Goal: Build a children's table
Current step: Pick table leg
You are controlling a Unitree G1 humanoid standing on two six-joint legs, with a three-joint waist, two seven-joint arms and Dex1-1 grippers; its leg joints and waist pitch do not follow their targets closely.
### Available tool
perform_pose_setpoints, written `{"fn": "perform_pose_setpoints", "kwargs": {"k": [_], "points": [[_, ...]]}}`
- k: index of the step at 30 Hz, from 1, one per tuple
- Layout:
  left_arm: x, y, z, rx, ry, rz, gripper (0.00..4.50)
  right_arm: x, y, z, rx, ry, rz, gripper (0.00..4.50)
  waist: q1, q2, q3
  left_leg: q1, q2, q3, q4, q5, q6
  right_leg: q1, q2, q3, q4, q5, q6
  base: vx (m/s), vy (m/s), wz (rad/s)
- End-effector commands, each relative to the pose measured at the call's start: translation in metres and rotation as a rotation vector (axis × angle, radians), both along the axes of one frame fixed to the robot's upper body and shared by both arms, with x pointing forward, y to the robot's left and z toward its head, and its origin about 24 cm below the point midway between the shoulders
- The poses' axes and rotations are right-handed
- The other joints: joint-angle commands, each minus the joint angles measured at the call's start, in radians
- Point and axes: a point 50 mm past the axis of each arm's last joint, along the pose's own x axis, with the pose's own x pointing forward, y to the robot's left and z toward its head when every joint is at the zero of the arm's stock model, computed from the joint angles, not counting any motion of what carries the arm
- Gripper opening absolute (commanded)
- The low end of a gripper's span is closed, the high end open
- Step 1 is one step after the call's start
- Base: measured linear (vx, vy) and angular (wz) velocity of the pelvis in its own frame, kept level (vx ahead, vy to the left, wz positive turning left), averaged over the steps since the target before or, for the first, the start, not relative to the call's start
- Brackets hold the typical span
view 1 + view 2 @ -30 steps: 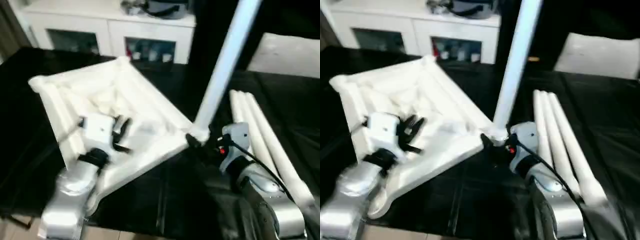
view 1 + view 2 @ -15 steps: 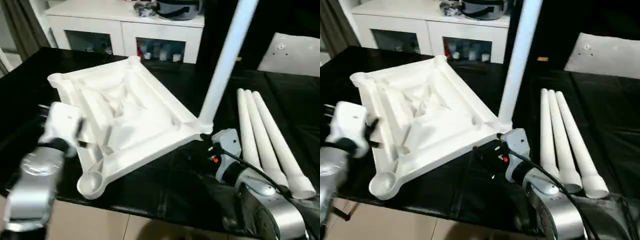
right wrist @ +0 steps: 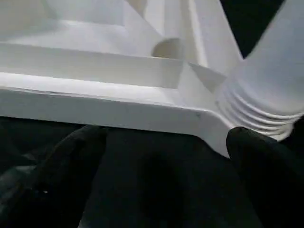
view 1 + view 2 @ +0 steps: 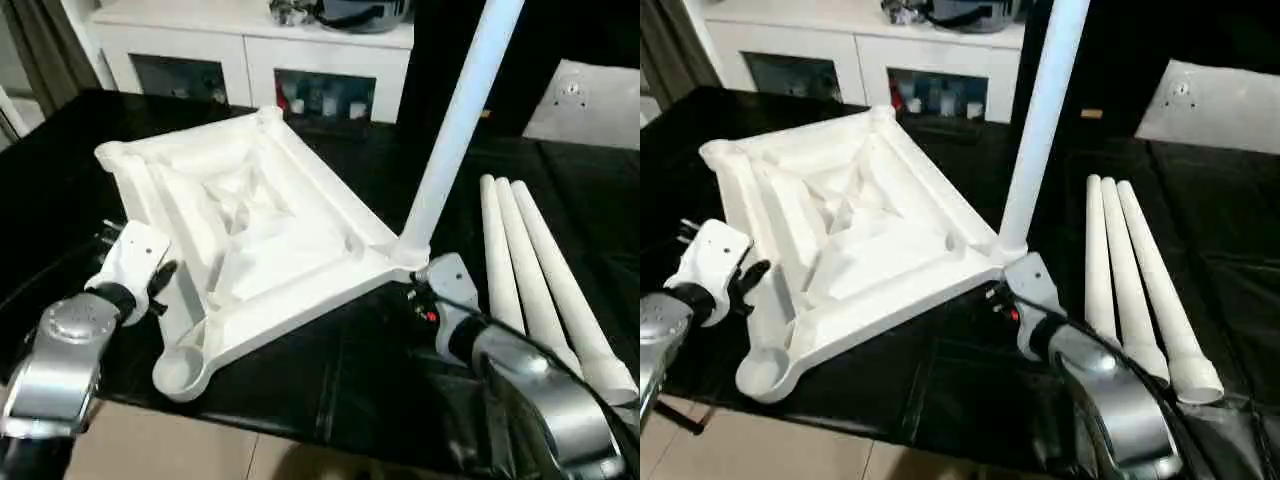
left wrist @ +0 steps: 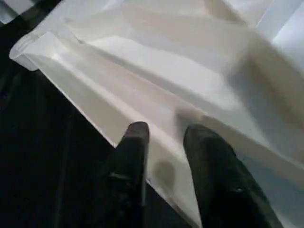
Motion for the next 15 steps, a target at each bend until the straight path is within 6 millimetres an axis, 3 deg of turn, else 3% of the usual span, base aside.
{"fn": "perform_pose_setpoints", "kwargs": {"k": [1,3,6,7,10,15], "points": [[0.003,0.003,-0.002,0.032,0.04,-0.016,1.19,0.003,0.003,-0.006,-0.032,0.041,0.003,4.5,0.002,0.02,-0.052,-0.026,0.027,0.0,-0.088,-0.015,0.021,0.063,-0.052,0.034,-0.064,-0.089,-0.241,0.0,0.0,0.0],[0.005,0.004,-0.004,0.04,0.065,-0.029,1.06,0.006,0.006,-0.008,-0.04,0.066,0.0,4.5,0.001,0.025,-0.05,-0.023,0.028,0.0,-0.09,-0.042,0.013,0.061,-0.053,0.035,-0.065,-0.114,-0.246,0.0,0.0,0.0],[0.009,-0.002,-0.007,0.006,0.101,-0.088,0.81,0.012,0.01,-0.01,-0.04,0.076,-0.006,4.5,0.002,0.017,-0.05,-0.022,0.03,0.002,-0.091,-0.047,0.007,0.06,-0.055,0.036,-0.066,-0.119,-0.25,0.0,0.0,0.0],[0.009,-0.003,-0.008,0.0,0.11,-0.101,0.7,0.013,0.011,-0.01,-0.041,0.077,-0.005,4.5,0.004,0.021,-0.05,-0.021,0.03,0.002,-0.091,-0.047,0.005,0.059,-0.055,0.036,-0.065,-0.12,-0.251,0.0,0.0,0.0],[0.011,-0.005,-0.012,-0.02,0.137,-0.127,0.53,0.017,0.015,-0.011,-0.045,0.077,0.0,4.5,0.005,0.019,-0.052,-0.023,0.03,0.003,-0.091,-0.022,0.001,0.061,-0.055,0.036,-0.062,-0.087,-0.256,0.0,0.0,0.0],[0.006,-0.023,-0.021,-0.108,0.277,-0.275,0.08,0.033,0.024,-0.012,-0.036,0.054,-0.018,4.5,0.005,0.018,-0.051,-0.023,0.034,0.006,-0.093,-0.035,-0.01,0.06,-0.061,0.038,-0.061,-0.112,-0.261,0.0,0.0,0.0]]}}
